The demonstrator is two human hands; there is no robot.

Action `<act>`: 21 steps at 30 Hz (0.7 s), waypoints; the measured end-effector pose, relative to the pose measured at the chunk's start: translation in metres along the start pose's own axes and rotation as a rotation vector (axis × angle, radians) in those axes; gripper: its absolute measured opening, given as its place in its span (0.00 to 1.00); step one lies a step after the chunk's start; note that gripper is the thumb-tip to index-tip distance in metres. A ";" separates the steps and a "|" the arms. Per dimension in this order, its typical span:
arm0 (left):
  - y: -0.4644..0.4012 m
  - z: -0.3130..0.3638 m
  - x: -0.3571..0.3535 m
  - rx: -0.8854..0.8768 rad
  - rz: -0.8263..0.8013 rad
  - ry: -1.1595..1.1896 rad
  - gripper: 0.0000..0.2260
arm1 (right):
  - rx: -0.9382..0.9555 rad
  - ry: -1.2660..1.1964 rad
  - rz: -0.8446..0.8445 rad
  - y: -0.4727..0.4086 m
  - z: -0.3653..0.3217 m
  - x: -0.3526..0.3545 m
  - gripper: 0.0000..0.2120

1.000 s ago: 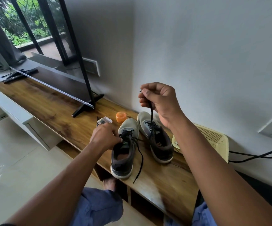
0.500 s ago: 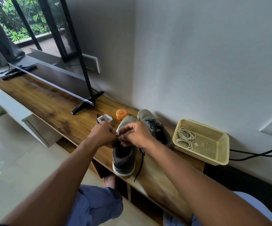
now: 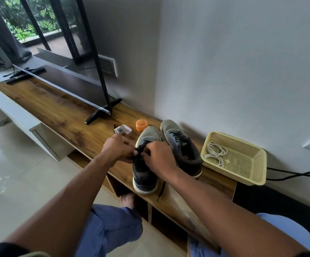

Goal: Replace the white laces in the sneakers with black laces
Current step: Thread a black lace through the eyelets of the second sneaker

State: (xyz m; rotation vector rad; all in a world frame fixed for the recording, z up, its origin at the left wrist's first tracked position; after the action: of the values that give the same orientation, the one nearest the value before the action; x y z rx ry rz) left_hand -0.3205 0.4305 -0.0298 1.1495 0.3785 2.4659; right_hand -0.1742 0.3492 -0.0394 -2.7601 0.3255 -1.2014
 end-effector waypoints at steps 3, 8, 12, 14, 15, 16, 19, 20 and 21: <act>0.001 0.001 -0.002 -0.006 -0.034 0.038 0.03 | 0.003 0.022 -0.011 0.001 -0.002 -0.004 0.10; 0.000 -0.001 -0.002 -0.023 -0.034 0.040 0.03 | -0.034 -0.006 0.000 -0.003 -0.003 -0.004 0.11; 0.001 0.001 -0.003 -0.042 -0.040 0.016 0.04 | -0.060 -0.022 0.045 -0.005 -0.001 -0.003 0.13; 0.002 0.002 -0.004 -0.061 -0.048 0.002 0.04 | -0.064 -0.023 0.055 -0.006 0.001 -0.002 0.12; 0.003 0.002 -0.004 -0.075 -0.050 -0.011 0.04 | -0.058 -0.014 0.054 -0.006 0.001 -0.002 0.11; 0.003 0.003 -0.005 -0.090 -0.047 -0.027 0.04 | -0.047 -0.006 0.049 -0.006 0.000 -0.002 0.12; 0.003 0.003 -0.005 -0.113 -0.018 -0.054 0.03 | 0.005 0.037 -0.008 -0.004 -0.006 -0.001 0.12; 0.003 0.003 -0.005 -0.115 -0.013 -0.063 0.03 | 0.021 0.048 -0.025 -0.004 -0.007 -0.001 0.12; 0.002 0.004 -0.005 -0.120 -0.012 -0.076 0.03 | 0.028 0.055 -0.030 -0.003 -0.007 -0.001 0.13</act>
State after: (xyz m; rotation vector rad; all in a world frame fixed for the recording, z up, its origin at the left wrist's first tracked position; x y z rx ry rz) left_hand -0.3151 0.4264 -0.0299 1.1837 0.2118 2.3913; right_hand -0.1797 0.3525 -0.0346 -2.7221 0.2717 -1.2805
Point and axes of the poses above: each hand's wrist, its own y-axis away from the middle knuckle, its own x-axis out of the back of the hand, z = x × y, the point moved 3 cm from there along -y, towards the middle knuckle, and after that the axes turned 13 degrees about -y, right-handed, at the moved point
